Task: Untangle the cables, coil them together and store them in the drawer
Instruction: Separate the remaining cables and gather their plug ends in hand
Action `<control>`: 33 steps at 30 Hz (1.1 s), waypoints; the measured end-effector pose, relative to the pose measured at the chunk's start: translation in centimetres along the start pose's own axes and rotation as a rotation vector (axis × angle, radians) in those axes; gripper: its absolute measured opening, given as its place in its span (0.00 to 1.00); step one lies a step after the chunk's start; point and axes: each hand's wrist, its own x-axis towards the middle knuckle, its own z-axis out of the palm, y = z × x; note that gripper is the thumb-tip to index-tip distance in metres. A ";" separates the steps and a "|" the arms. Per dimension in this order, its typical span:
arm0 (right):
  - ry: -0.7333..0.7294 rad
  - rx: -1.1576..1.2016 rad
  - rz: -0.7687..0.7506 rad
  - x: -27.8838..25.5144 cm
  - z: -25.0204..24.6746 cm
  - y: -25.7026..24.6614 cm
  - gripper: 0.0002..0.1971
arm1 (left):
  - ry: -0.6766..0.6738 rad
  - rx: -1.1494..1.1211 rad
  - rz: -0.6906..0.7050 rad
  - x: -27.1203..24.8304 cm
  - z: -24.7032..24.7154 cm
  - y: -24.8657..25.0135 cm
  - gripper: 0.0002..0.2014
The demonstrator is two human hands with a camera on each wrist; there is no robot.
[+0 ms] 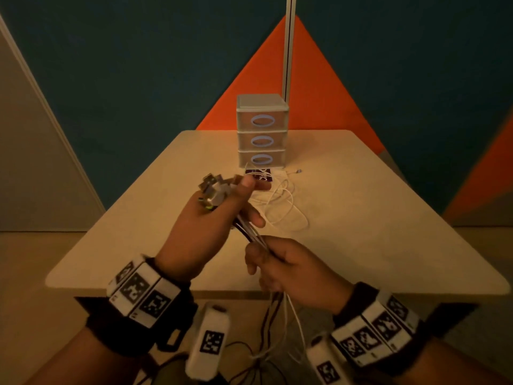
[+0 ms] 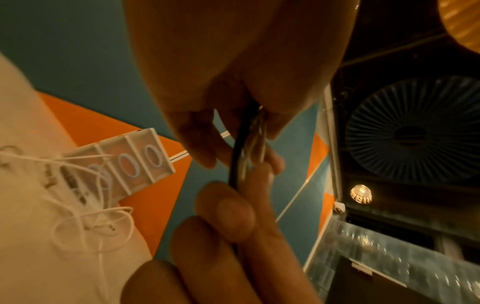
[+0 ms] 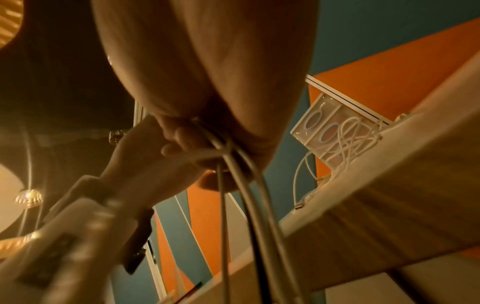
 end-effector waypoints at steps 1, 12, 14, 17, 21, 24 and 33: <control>-0.011 0.041 0.003 -0.2 0.0 0.0 0.19 | -0.003 -0.044 -0.036 -0.1 -0.4 -0.4 0.15; 0.033 -0.013 -0.031 0.1 1.0 0.7 0.19 | -0.161 -0.432 -0.155 0.2 0.8 -1.6 0.17; 0.027 -0.010 -0.022 -0.2 0.9 1.6 0.20 | -0.135 -0.552 -0.199 0.7 0.5 -1.6 0.16; 0.029 -0.001 0.032 -1.1 0.7 3.3 0.26 | -0.117 -0.695 -0.305 1.3 -0.3 -2.1 0.15; -0.008 -0.108 0.096 -2.5 0.1 4.4 0.31 | -0.165 -0.713 -0.329 0.9 0.3 -2.9 0.15; -0.103 -0.338 0.119 -3.8 -1.5 3.7 0.27 | -0.214 -0.672 -0.333 0.5 0.5 -2.9 0.16; 0.088 -0.278 -0.080 -2.9 -6.1 -5.7 0.29 | -0.508 -0.347 -0.263 -1.7 3.0 -2.6 0.13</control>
